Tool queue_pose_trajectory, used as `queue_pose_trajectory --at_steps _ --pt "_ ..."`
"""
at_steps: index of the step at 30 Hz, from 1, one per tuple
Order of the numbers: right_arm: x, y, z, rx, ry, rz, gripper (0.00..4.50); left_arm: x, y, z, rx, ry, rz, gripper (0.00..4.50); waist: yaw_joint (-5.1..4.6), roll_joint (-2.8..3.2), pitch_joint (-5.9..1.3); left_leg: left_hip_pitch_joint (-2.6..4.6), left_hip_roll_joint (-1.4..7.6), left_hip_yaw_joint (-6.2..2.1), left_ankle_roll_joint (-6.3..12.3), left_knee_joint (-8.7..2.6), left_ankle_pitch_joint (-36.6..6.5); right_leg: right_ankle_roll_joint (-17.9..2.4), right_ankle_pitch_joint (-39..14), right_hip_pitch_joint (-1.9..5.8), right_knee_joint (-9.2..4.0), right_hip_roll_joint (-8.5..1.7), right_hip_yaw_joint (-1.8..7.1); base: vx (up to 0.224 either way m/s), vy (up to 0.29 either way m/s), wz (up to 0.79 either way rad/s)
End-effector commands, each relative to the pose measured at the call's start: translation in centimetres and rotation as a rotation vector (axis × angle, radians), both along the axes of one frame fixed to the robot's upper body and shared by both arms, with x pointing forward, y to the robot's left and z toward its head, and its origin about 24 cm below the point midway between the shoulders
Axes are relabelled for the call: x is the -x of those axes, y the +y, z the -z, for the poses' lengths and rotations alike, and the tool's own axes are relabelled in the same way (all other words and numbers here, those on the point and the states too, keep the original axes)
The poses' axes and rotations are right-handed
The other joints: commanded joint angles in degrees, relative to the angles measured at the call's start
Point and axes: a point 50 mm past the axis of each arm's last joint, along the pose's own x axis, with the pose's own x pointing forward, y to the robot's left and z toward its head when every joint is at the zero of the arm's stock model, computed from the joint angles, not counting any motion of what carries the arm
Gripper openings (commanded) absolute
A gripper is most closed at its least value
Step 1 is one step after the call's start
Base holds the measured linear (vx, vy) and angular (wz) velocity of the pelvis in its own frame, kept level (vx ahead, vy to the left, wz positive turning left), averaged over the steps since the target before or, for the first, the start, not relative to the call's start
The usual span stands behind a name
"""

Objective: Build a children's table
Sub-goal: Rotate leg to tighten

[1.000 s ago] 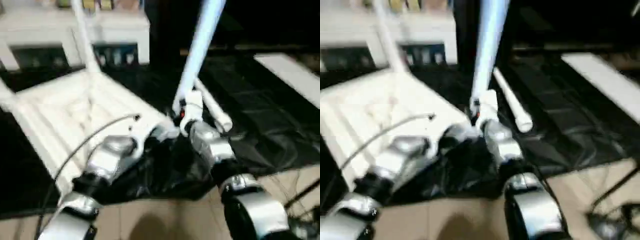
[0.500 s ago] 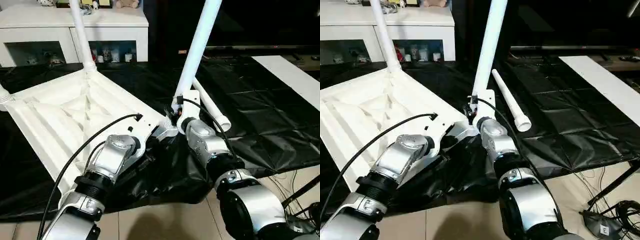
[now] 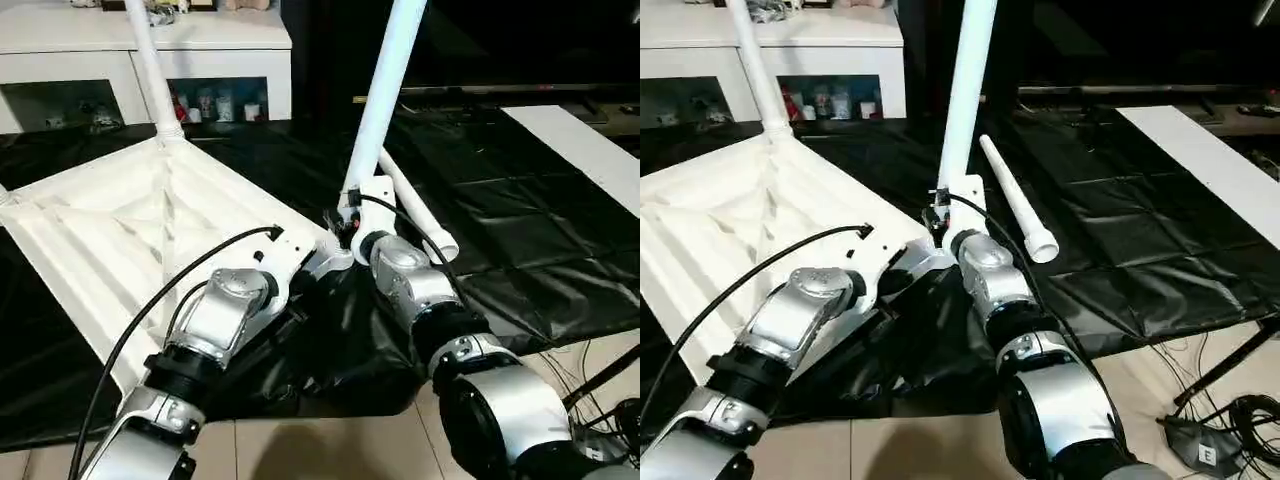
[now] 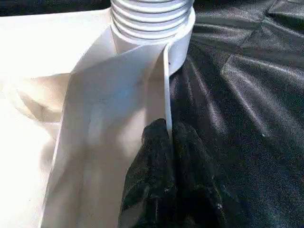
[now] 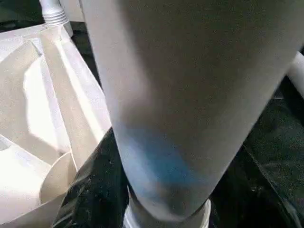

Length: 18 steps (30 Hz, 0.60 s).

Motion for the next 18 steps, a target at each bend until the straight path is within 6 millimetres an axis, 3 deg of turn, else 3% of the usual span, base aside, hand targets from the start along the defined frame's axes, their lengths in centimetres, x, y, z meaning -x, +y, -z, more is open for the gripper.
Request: queue_pose_trajectory --at_steps 1,6,13,18 --pt "3.01 1.23 5.17 0.041 0.259 -0.117 1.86 0.1 -0.48 -0.09 -0.016 -0.007 0.032 0.0 -0.41 0.75 -1.1 -0.03 2.41 -0.41 -0.38 -4.75 -16.2 -7.4 -15.8 -0.02 -6.08 -4.04 2.98 0.0 0.0 0.0" --pt "3.14 1.13 5.28 0.069 0.315 -0.195 1.86 0.63 -0.27 -0.17 -0.028 0.007 0.108 0.0 -0.5 0.83 -1.15 0.0 2.43 -0.33 -0.13 -4.71 -15.0 -8.2 -13.7 0.12 -5.91 -3.93 3.01 0.0 0.0 0.0" --pt "3.31 0.53 5.56 0.088 0.382 -0.253 1.86 0.89 0.32 -0.22 -0.044 0.018 0.144 0.0 -0.98 1.05 -1.41 -0.08 2.44 -0.1 0.31 -4.37 -10.0 -10.7 -4.3 0.77 -5.04 -3.74 2.84 0.0 0.0 0.0" --pt "3.23 0.41 5.5 0.09 0.38 -0.247 1.86 0.84 0.15 -0.36 -0.035 0.019 0.139 0.0 -1.44 1.07 -1.34 -0.01 2.49 -0.03 0.47 -4.39 -10.4 -11.5 -4.6 0.89 -5.1 -3.8 2.83 0.0 0.0 0.0"
